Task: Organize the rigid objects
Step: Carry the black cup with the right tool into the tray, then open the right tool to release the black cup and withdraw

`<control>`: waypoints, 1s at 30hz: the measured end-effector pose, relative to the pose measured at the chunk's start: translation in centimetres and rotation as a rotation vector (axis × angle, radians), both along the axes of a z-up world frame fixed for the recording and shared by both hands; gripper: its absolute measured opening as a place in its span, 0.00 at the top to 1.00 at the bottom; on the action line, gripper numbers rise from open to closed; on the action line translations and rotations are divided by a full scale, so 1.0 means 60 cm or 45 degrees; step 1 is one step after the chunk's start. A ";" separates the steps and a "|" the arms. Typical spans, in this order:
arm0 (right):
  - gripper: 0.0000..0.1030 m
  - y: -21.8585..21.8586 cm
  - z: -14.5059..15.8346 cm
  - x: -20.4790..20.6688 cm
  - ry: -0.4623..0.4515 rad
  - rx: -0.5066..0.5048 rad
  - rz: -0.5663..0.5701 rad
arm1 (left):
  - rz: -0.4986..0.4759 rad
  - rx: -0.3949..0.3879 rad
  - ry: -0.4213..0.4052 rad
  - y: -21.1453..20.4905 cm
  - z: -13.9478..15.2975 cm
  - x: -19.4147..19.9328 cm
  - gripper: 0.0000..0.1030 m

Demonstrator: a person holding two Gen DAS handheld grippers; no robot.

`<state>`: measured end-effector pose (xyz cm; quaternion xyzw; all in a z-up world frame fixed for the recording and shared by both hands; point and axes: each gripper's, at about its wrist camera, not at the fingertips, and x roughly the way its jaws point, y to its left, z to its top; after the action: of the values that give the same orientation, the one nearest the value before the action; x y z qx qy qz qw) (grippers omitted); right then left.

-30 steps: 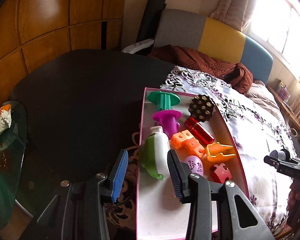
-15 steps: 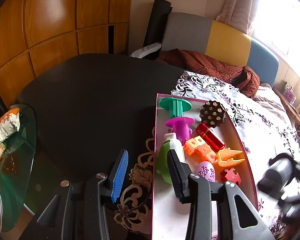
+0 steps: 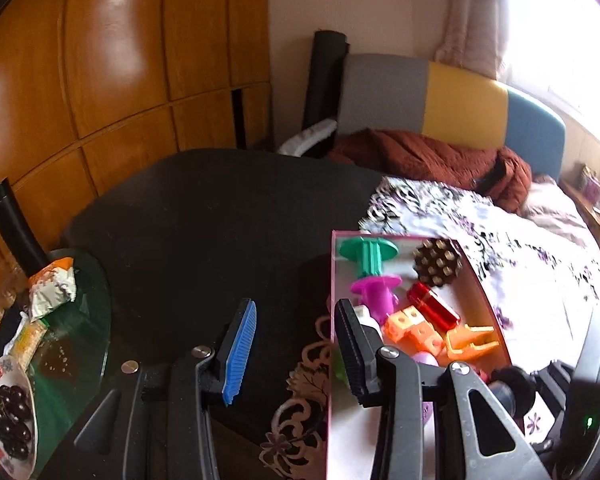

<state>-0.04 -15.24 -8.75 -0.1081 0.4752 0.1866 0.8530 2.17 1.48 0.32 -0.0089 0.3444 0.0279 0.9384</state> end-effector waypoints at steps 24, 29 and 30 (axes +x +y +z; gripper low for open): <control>0.20 -0.029 0.025 -0.018 -0.034 0.165 -0.075 | 0.220 -0.015 -0.040 0.062 0.030 -0.005 0.60; 0.20 -0.032 0.029 -0.020 -0.050 0.170 -0.081 | 0.219 -0.012 -0.035 0.060 0.031 -0.005 0.60; 0.19 -0.033 0.029 -0.020 -0.051 0.171 -0.083 | 0.218 -0.011 -0.035 0.060 0.031 -0.005 0.60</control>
<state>-1.23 -17.22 -6.99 -0.0388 0.4476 0.1881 0.8734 1.85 5.08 2.17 -0.0429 0.3296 0.1066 0.9371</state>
